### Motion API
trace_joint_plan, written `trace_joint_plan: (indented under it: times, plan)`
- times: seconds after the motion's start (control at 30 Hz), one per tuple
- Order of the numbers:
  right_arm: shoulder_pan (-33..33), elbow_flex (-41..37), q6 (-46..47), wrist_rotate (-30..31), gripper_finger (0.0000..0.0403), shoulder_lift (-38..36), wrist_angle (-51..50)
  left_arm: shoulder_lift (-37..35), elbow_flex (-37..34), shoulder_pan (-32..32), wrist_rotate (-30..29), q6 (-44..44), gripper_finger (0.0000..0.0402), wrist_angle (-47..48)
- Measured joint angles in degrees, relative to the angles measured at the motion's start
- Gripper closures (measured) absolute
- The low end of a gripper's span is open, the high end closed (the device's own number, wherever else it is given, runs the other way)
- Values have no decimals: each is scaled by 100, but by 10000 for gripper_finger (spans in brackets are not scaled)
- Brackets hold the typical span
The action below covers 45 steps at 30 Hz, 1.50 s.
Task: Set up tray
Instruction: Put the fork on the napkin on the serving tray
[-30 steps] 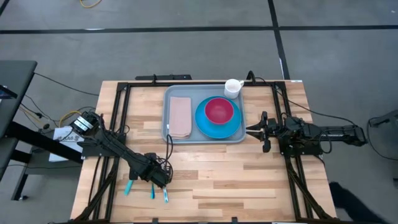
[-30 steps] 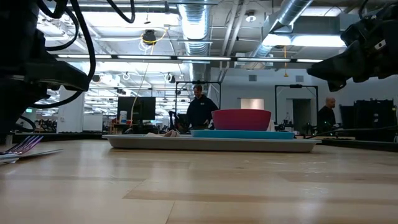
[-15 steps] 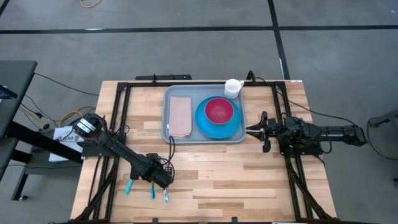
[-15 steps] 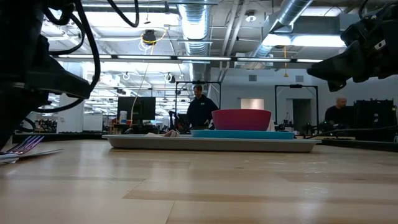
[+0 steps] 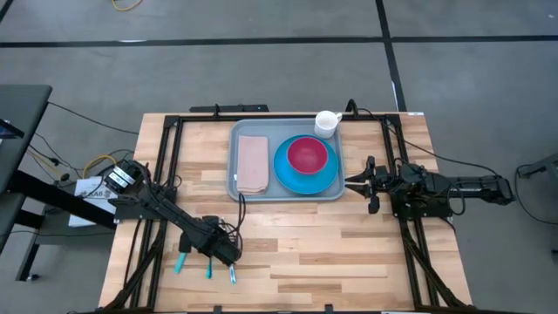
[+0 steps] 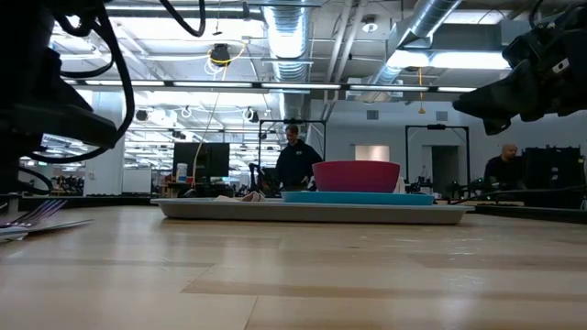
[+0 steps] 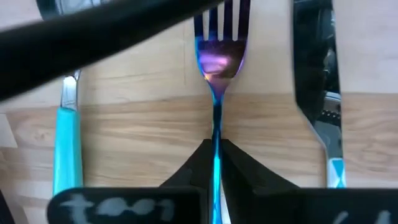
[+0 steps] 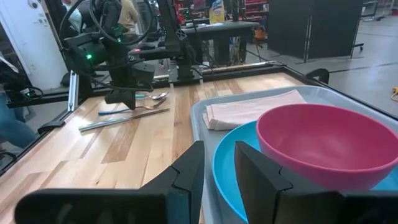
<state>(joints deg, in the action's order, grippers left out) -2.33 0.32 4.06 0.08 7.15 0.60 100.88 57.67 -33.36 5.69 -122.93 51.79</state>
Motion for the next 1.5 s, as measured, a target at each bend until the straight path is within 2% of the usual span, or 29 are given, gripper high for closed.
trace_joint_plan:
  times: [0.3,0.4,0.6,0.77,0.9,1.1,1.33,1.5]
  plan:
    - [0,0,-1,0,321,1,0,-7,4,-2,-8,76,399,0]
    - [0,0,1,0,321,1,0,-119,12,1,-186,80,400,50]
    - [-1,0,1,0,321,0,0,-638,459,48,-1081,-65,401,1102]
    - [0,-1,0,0,321,0,0,-1137,818,306,-2294,74,401,1616]
    - [-1,-1,1,0,321,1,0,-1427,891,900,-2866,1006,401,1375]
    - [0,-2,1,-2,321,-2,0,-1467,1013,2334,-2880,3185,401,1131]
    - [0,0,-1,0,321,1,0,-1463,1073,4080,-2328,5438,401,171]
    - [-1,-1,1,0,321,1,0,-1456,1073,5001,-1934,6197,401,-204]
